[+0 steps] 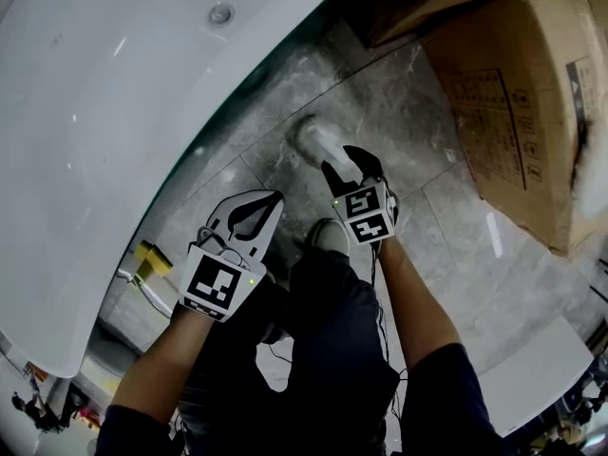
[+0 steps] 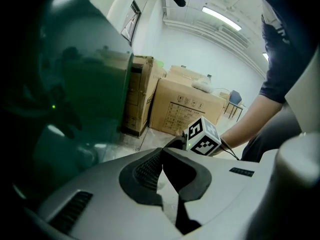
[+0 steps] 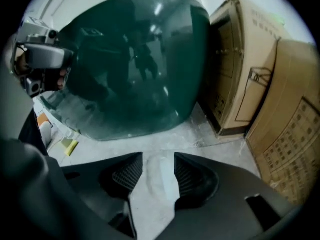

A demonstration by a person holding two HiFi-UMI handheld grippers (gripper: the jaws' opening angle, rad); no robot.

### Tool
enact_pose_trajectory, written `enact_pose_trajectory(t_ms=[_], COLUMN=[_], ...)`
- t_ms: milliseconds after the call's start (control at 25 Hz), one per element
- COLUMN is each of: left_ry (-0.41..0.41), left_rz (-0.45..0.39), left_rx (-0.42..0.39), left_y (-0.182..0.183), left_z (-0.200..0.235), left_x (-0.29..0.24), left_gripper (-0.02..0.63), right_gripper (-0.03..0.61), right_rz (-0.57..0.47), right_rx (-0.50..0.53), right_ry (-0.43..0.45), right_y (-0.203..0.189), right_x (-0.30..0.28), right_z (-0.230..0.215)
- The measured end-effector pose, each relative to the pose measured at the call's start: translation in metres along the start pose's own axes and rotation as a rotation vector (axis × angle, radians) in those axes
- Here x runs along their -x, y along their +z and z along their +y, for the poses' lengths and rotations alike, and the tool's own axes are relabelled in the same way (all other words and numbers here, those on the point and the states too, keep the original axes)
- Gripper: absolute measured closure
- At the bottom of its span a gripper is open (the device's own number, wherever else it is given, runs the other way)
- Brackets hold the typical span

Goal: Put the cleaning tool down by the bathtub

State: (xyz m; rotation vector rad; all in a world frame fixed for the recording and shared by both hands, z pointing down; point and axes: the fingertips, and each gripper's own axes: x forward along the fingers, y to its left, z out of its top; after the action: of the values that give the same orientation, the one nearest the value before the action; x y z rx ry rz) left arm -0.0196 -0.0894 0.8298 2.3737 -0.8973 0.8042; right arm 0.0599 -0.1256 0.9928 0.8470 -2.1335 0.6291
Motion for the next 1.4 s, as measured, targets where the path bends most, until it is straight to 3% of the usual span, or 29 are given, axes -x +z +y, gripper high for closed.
enact_pose_trajectory(t_ms=[400,880,1400], left_ry=[0.020,0.088,0.144], left_rz=[-0.051,-0.146,-0.252], left_rx=[-0.025,-0.044,-0.060], left_y=[0.098,0.199,0.273], left_z=[-0.031,-0.070,-0.104], left_x=[0.081,0.197,0.318], left_gripper=[0.583,0.583,0.584], right_gripper=[0.376,0.376,0.380], right_rz=[-0.099,-0.231,-0.400], right_rx=[0.001,0.023,0.082], right_ry=[-0.015,-0.028,-0.032], right_y=[0.104,0.216,0.321], right_x=[0.133,0.294,0.440], right_z=[0.011,0.055,0.120])
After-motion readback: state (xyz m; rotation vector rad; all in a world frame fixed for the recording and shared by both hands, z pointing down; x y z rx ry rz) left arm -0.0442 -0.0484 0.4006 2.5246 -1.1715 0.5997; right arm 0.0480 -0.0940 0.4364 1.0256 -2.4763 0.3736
